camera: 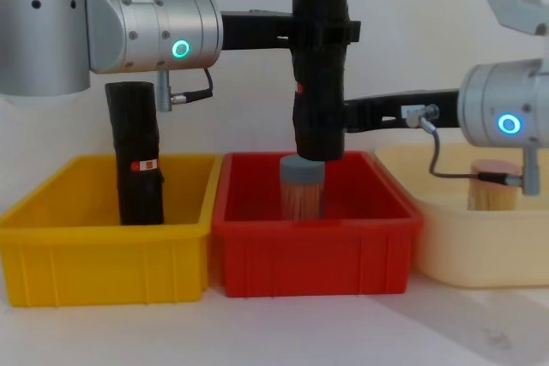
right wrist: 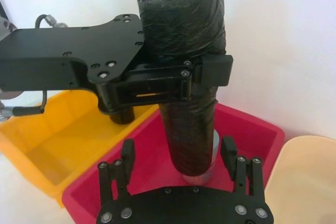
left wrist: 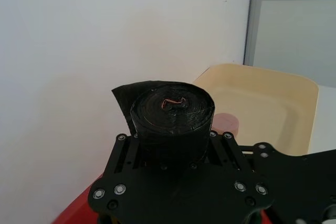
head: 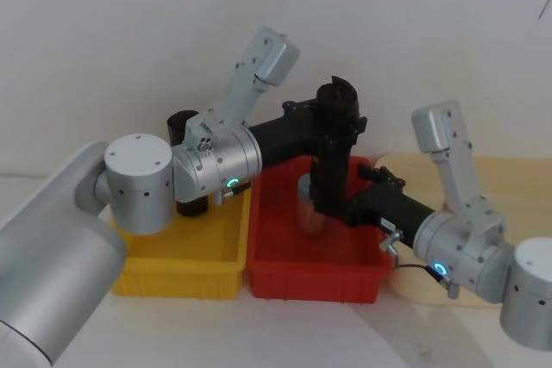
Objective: Pick up the garbage bag with the one hand and transfer it to the other hand.
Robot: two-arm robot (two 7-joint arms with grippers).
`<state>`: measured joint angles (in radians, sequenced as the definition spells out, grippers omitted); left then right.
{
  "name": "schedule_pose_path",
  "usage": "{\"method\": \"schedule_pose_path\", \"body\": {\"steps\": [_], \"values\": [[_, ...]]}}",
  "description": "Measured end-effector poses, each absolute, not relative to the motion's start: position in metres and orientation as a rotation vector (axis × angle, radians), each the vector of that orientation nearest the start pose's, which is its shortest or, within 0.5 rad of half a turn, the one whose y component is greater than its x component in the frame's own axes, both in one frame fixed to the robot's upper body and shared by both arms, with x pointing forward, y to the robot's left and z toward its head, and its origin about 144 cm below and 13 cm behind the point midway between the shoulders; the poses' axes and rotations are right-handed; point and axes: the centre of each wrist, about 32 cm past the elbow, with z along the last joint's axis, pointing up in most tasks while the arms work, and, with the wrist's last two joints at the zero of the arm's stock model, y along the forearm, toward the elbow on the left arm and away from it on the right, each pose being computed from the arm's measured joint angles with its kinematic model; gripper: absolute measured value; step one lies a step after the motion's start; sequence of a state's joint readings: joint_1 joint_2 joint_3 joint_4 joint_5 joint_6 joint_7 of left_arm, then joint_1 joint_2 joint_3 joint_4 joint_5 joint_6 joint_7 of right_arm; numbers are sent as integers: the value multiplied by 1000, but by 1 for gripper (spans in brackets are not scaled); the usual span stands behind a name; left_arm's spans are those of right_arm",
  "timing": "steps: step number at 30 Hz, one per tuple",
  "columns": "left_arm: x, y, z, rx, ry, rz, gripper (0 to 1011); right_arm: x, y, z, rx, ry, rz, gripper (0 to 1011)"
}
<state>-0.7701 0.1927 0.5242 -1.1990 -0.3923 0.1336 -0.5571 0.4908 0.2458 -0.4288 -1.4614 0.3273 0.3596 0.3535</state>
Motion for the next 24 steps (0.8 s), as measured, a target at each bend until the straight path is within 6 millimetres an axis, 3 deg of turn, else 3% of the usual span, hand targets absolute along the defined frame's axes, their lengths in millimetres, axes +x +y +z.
{"method": "schedule_pose_path", "body": {"steps": [24], "values": [[623, 158, 1310, 10, -157, 622, 486, 593, -147, 1261, -111, 28, -856, 996]]}}
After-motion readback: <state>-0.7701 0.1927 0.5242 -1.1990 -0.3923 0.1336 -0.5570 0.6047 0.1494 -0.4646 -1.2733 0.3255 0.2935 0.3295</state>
